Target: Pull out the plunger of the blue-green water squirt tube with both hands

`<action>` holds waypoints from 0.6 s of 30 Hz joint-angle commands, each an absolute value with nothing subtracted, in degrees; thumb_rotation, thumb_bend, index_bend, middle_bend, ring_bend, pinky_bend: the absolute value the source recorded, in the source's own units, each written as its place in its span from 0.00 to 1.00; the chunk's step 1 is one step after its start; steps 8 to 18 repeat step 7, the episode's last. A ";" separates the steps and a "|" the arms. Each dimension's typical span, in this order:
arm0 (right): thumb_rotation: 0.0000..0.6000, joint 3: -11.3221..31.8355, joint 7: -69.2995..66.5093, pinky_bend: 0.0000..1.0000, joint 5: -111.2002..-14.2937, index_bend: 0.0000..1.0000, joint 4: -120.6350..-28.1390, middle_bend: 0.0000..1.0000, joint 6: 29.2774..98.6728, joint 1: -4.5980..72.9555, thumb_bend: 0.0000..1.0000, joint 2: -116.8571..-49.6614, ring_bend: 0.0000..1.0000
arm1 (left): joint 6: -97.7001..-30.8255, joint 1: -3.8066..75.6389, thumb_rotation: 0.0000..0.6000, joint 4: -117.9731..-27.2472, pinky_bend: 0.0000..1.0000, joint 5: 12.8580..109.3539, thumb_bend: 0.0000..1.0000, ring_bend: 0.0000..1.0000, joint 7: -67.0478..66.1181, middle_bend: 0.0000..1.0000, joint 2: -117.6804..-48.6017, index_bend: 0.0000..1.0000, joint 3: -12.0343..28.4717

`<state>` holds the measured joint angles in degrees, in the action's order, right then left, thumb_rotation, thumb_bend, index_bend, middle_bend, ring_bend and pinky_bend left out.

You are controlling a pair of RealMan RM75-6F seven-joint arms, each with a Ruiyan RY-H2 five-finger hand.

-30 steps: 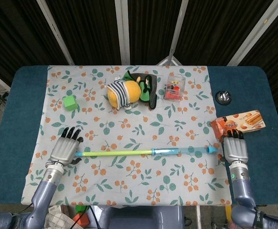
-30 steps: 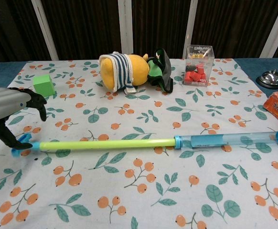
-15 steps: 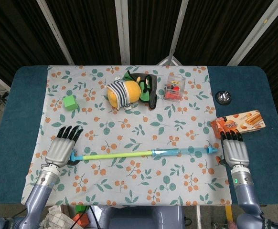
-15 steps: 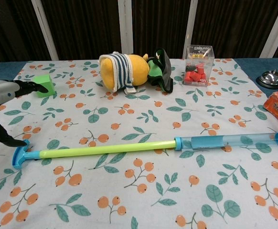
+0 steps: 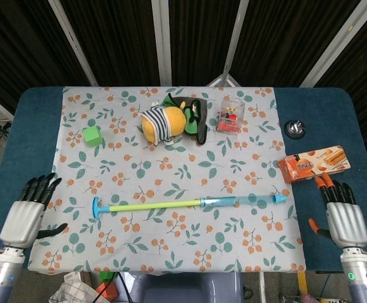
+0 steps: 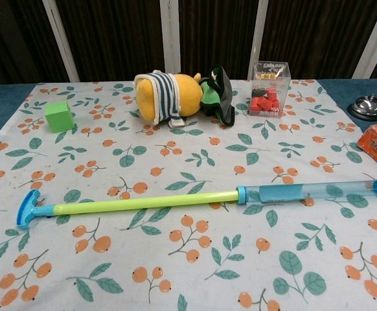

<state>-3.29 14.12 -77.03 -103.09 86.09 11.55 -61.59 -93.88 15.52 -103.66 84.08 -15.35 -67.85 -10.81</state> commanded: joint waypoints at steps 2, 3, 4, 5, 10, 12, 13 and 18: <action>1.00 -6.94 7.51 0.00 -85.45 0.00 -95.26 0.00 94.42 5.09 0.31 -60.94 0.00 | -100.74 9.23 1.00 -94.98 0.00 88.85 0.07 0.00 -8.70 0.00 -65.69 0.01 -13.22; 1.00 -6.89 6.70 0.00 -85.75 0.00 -94.61 0.00 94.94 4.65 0.31 -61.03 0.00 | -101.32 8.71 1.00 -94.31 0.00 88.90 0.07 0.00 -7.59 0.00 -65.56 0.00 -12.99; 1.00 -6.65 5.61 0.00 -86.04 0.00 -93.82 0.00 95.53 4.18 0.31 -61.21 0.00 | -101.94 8.06 1.00 -93.41 0.00 88.81 0.07 0.00 -6.26 0.00 -65.40 0.00 -12.60; 1.00 -6.41 4.94 0.00 -86.16 0.00 -93.48 0.00 95.79 3.99 0.31 -61.35 0.00 | -102.13 7.71 1.00 -92.89 0.00 88.73 0.07 0.00 -5.60 0.00 -65.29 0.00 -12.38; 1.00 -5.86 4.33 0.00 -86.25 0.00 -92.83 0.00 96.09 3.76 0.31 -61.62 0.00 | -102.00 7.16 1.00 -92.08 0.00 88.40 0.07 0.00 -4.49 0.00 -65.07 0.00 -12.06; 1.00 -5.86 4.33 0.00 -86.25 0.00 -92.83 0.00 96.09 3.76 0.31 -61.62 0.00 | -102.00 7.16 1.00 -92.08 0.00 88.40 0.07 0.00 -4.49 0.00 -65.07 0.00 -12.06; 1.00 -5.86 4.33 0.00 -86.25 0.00 -92.83 0.00 96.09 3.76 0.31 -61.62 0.00 | -102.00 7.16 1.00 -92.08 0.00 88.40 0.07 0.00 -4.49 0.00 -65.07 0.00 -12.06; 1.00 -5.86 4.33 0.00 -86.25 0.00 -92.83 0.00 96.09 3.76 0.31 -61.62 0.00 | -102.00 7.16 1.00 -92.08 0.00 88.40 0.07 0.00 -4.49 0.00 -65.07 0.00 -12.06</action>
